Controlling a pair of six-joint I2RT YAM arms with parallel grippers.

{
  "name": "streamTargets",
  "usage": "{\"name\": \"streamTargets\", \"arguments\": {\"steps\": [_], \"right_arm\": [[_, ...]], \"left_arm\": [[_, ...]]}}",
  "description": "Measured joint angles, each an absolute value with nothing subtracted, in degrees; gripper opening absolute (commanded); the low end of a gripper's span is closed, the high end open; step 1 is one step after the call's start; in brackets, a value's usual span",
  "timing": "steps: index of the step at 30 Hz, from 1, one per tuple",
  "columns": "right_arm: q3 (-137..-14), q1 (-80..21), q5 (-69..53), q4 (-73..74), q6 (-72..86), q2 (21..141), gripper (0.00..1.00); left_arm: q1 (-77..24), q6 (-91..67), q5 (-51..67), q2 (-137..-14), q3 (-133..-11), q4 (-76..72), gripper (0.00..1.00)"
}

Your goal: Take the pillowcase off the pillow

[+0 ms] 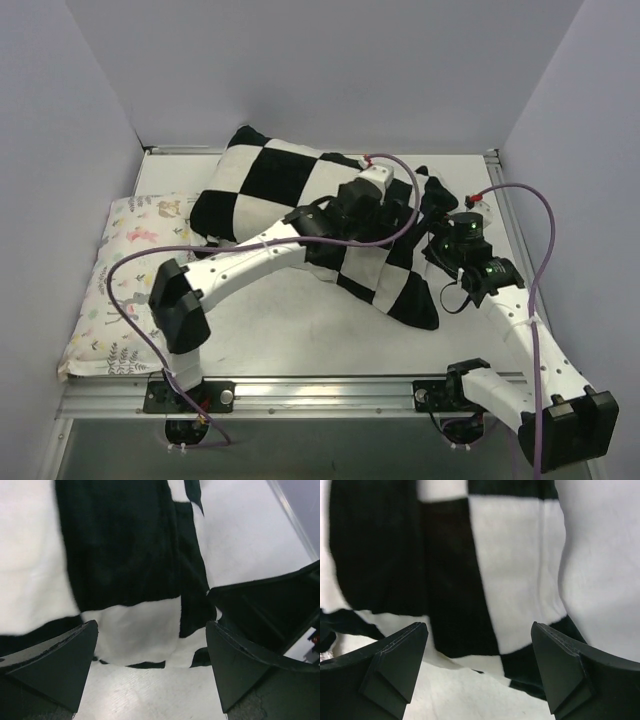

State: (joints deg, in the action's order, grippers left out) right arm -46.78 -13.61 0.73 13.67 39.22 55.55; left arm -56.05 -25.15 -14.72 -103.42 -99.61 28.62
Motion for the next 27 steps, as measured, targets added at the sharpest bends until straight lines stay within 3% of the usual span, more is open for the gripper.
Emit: {"name": "streamTargets", "arguments": {"steps": [8, 11, 12, 18, 19, 21, 22, 27], "right_arm": [[-43.4, -5.9, -5.6, 14.1, 39.6, 57.9, 0.84], [-43.0, -3.5, -8.6, 12.6, 39.9, 59.1, 0.83], [-42.6, -3.2, -9.7, 11.8, 39.9, 59.5, 0.83], [-41.6, -3.3, -16.0, 8.0, 40.0, 62.2, 0.82], [-41.6, -3.5, -16.5, 7.4, 40.0, 62.6, 0.82], [-41.6, -4.2, -17.4, 6.6, 39.9, 63.4, 0.82], [-41.6, -4.6, -17.5, 6.3, 39.7, 63.7, 0.82], [-42.5, -10.6, -15.4, 6.4, 37.4, 64.1, 0.92]], "left_arm": [[-58.8, -23.0, -18.2, -117.1, -105.5, 28.2, 0.95], [-58.8, -23.0, -21.1, -118.0, -107.0, 29.1, 0.79], [-58.8, -23.2, -22.3, -118.0, -107.5, 29.4, 0.70], [-58.8, -24.3, -29.4, -117.6, -108.0, 30.7, 0.48], [-58.8, -24.5, -30.1, -117.4, -107.9, 30.8, 0.34], [-58.7, -24.9, -31.2, -116.7, -107.4, 31.1, 0.19], [-58.6, -25.0, -31.7, -116.3, -107.2, 31.2, 0.02], [-57.7, -25.8, -33.4, -113.5, -104.9, 31.4, 0.00]]}}
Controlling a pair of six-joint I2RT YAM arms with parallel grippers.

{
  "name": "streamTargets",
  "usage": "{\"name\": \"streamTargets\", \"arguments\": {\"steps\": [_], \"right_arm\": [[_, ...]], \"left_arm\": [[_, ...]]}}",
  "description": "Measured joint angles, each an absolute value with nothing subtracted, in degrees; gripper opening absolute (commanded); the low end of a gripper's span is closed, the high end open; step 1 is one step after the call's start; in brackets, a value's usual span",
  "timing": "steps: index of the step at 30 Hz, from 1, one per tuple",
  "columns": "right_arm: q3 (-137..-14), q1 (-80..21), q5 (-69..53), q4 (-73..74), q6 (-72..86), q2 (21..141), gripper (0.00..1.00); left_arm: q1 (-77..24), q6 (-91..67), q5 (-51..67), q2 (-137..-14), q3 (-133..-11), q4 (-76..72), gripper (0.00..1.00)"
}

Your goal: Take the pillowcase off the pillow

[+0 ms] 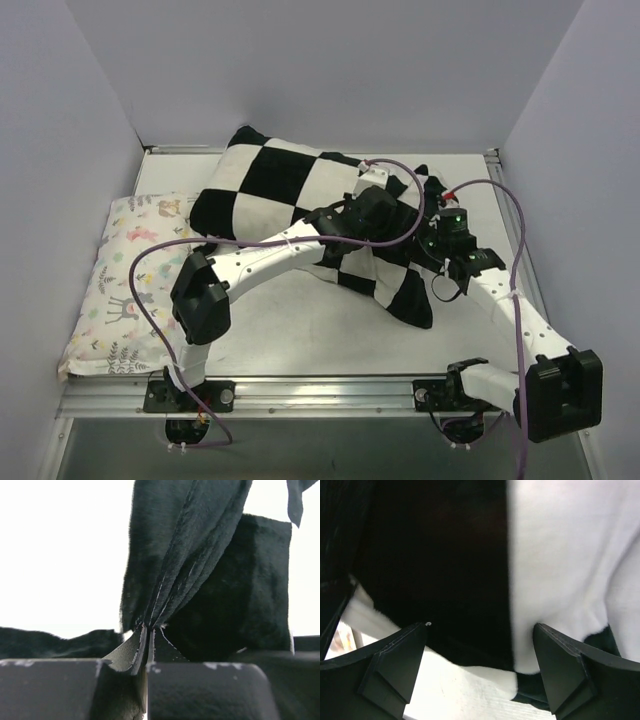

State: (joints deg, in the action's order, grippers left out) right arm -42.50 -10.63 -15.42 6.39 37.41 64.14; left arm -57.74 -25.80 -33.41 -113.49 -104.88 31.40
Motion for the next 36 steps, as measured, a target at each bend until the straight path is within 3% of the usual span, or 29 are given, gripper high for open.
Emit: {"name": "streamTargets", "arguments": {"steps": [5, 6, 8, 9, 10, 13, 23, 26, 27, 29, 31, 32, 36], "right_arm": [[-47.8, -18.0, -10.6, 7.6, 34.7, 68.1, 0.96], [-49.0, -18.8, -9.6, 8.0, 34.4, 69.3, 0.95], [-51.3, -19.6, -7.9, 8.5, 33.9, 72.2, 0.84], [-52.2, -19.8, -7.2, 8.8, 33.8, 73.7, 0.76], [-52.8, -19.9, -6.3, 9.1, 33.5, 75.0, 0.43], [-53.0, -19.9, -3.5, 10.3, 33.2, 76.5, 0.00], [-47.1, -11.6, -7.1, 7.6, 35.3, 72.0, 0.00], [-46.2, -11.3, -8.1, 6.7, 35.6, 72.0, 0.20], [-46.2, -11.4, -8.2, 6.9, 35.6, 72.0, 0.40], [-46.2, -11.9, -6.9, 7.8, 35.1, 71.9, 0.55], [-47.0, -14.7, -1.6, 10.5, 33.3, 71.3, 0.78], [-47.3, -16.5, -0.7, 11.1, 33.3, 71.0, 0.78], [-50.1, -25.3, 6.9, 14.9, 31.3, 68.3, 0.95]], "left_arm": [[-57.2, -26.8, -33.9, -111.2, -103.6, 31.4, 0.00], [-57.1, -27.1, -34.0, -110.8, -103.2, 31.4, 0.00], [-56.6, -27.9, -34.0, -109.9, -102.1, 31.3, 0.00], [-56.1, -28.3, -34.0, -109.3, -101.3, 31.3, 0.00], [-55.6, -28.5, -34.0, -108.8, -100.6, 31.1, 0.00], [-53.2, -29.6, -33.6, -106.7, -97.3, 30.7, 0.00], [-38.3, -35.2, -21.7, -95.7, -78.1, 21.9, 0.00], [-37.8, -36.0, -19.5, -95.5, -75.3, 19.6, 0.00], [-37.9, -36.2, -19.2, -95.5, -74.8, 19.0, 0.00], [-38.2, -36.3, -19.4, -95.6, -74.1, 18.1, 0.00], [-39.0, -36.5, -20.1, -96.0, -73.8, 17.4, 0.00], [-39.6, -36.6, -20.8, -96.4, -73.8, 17.2, 0.00], [-41.3, -37.1, -22.1, -97.5, -73.2, 16.1, 0.00]]}}
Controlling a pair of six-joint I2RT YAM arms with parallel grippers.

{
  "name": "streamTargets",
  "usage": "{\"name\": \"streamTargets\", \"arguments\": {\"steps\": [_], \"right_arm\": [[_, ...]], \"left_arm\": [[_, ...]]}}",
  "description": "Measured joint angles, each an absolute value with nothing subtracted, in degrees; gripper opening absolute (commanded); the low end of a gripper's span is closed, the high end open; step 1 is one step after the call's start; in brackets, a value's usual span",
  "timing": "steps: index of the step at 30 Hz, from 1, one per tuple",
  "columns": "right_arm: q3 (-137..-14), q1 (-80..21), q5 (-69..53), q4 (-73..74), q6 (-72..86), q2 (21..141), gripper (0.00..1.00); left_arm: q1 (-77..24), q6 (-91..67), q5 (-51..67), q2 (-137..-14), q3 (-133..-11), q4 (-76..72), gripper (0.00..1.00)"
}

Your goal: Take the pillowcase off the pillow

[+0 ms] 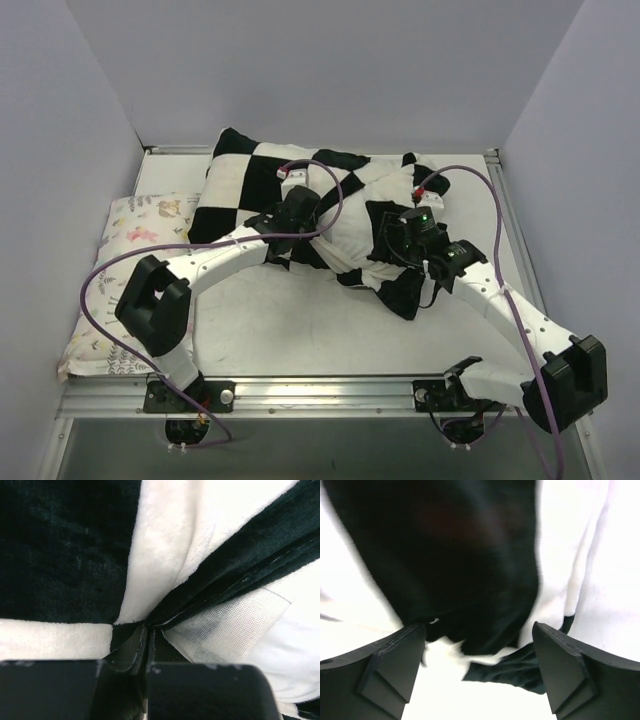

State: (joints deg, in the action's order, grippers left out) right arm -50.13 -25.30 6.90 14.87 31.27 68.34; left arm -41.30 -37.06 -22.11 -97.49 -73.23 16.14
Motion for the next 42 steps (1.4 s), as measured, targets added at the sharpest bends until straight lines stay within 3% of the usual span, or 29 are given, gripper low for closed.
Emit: {"name": "streamTargets", "arguments": {"steps": [5, 7, 8, 9, 10, 12, 20, 25, 29, 34, 38, 39, 42], "right_arm": [[-56.0, -32.7, 14.2, 16.8, 29.4, 69.3, 0.97], [-58.3, -33.6, 16.0, 17.2, 28.8, 72.1, 0.86], [-59.4, -33.9, 16.9, 17.3, 28.6, 74.0, 0.76], [-60.1, -33.8, 17.6, 17.3, 28.3, 76.0, 0.40], [-60.4, -33.7, 18.1, 17.4, 27.9, 77.8, 0.25], [-60.0, -32.5, 18.4, 17.8, 28.1, 81.0, 0.09], [-52.8, -20.4, 14.7, 16.6, 30.1, 73.5, 0.00], [-47.4, -10.3, 2.3, 11.5, 34.5, 69.4, 0.00], [-41.8, -7.7, -7.5, 4.8, 37.4, 73.0, 0.00], [-40.5, -12.0, -9.7, -3.5, 38.8, 84.0, 0.00], [-38.7, -13.1, -9.6, -8.7, 39.2, 85.3, 0.00], [-38.3, -13.1, -9.6, -9.5, 39.2, 85.2, 0.00], [-37.3, -13.1, -9.6, -11.4, 39.2, 84.8, 0.00]], "left_arm": [[-41.6, -37.3, -22.7, -97.6, -73.0, 15.6, 0.00], [-41.6, -37.3, -22.7, -97.6, -73.0, 15.6, 0.00], [-41.6, -37.3, -22.8, -97.6, -73.0, 15.6, 0.00], [-41.6, -37.3, -22.8, -97.6, -73.0, 15.5, 0.00], [-41.6, -37.3, -22.8, -97.6, -73.0, 15.5, 0.00], [-41.4, -37.4, -22.6, -97.6, -73.0, 15.5, 0.00], [-35.3, -38.2, -13.7, -95.7, -70.6, 13.8, 0.00], [-26.5, -40.4, -2.0, -89.7, -65.2, 11.7, 0.00], [-24.5, -41.3, 2.2, -87.1, -60.8, 10.2, 0.00], [-30.1, -39.1, -4.3, -87.7, -60.0, 10.4, 0.00], [-35.5, -36.1, -10.3, -88.6, -61.5, 12.0, 0.18], [-36.3, -35.3, -11.4, -88.6, -62.0, 12.6, 0.32], [-38.6, -32.7, -14.3, -88.6, -64.8, 15.5, 0.54]]}}
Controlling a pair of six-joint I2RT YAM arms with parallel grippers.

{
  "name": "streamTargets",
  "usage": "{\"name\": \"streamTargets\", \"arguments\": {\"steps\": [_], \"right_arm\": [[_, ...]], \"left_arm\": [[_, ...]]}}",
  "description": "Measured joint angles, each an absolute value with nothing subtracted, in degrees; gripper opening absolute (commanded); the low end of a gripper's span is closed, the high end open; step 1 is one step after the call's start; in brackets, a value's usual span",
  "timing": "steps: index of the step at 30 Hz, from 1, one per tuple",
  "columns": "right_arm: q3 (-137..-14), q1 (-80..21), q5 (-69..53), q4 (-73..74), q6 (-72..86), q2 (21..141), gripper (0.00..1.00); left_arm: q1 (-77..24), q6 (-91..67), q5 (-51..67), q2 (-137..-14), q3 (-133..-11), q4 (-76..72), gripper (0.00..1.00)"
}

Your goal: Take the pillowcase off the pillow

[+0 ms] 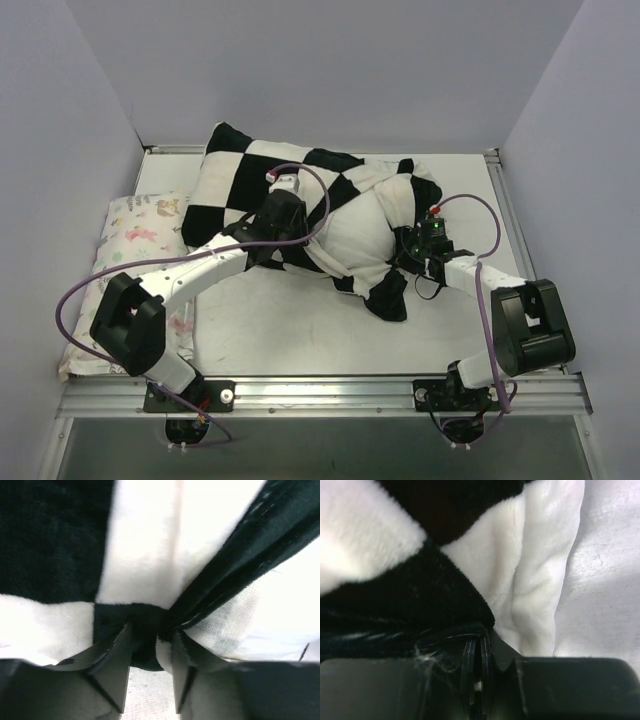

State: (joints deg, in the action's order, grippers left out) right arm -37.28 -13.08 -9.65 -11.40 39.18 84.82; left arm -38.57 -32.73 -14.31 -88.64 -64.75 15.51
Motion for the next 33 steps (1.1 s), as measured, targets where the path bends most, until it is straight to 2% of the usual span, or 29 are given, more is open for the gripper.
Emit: {"name": "streamTargets", "arguments": {"steps": [3, 13, 14, 17, 20, 30, 31, 32, 33], "right_arm": [[-36.6, -13.2, -9.6, -12.4, 39.2, 84.2, 0.00], [-36.5, -14.1, -8.3, -12.4, 39.0, 83.4, 0.00], [-36.5, -14.1, -8.3, -12.3, 39.0, 83.4, 0.00], [-36.5, -14.2, -8.1, -12.1, 39.0, 83.0, 0.00], [-36.5, -14.4, -7.8, -11.7, 39.0, 82.8, 0.00], [-36.5, -14.4, -7.8, -10.4, 39.2, 81.4, 0.00], [-36.5, -14.5, -7.8, -10.0, 39.3, 81.3, 0.00], [-36.5, -14.5, -7.8, -9.7, 39.4, 81.1, 0.00], [-36.5, -14.7, -7.8, -9.6, 39.4, 81.0, 0.00]], "left_arm": [[-40.7, -31.0, -16.1, -88.6, -68.3, 18.2, 0.64], [-49.0, -27.6, -19.4, -88.6, -79.8, 23.7, 0.82], [-50.5, -27.5, -19.8, -88.6, -80.9, 24.1, 0.88], [-55.1, -27.4, -20.9, -89.7, -84.6, 24.7, 0.96], [-58.6, -28.1, -22.2, -93.0, -87.8, 24.4, 0.97], [-58.4, -34.7, -27.5, -112.9, -90.7, 24.8, 0.98], [-58.1, -35.3, -27.7, -114.2, -91.1, 24.8, 0.94], [-57.7, -35.7, -27.7, -115.2, -91.7, 24.8, 0.84], [-57.4, -36.1, -27.7, -115.9, -92.7, 25.0, 0.62]]}}
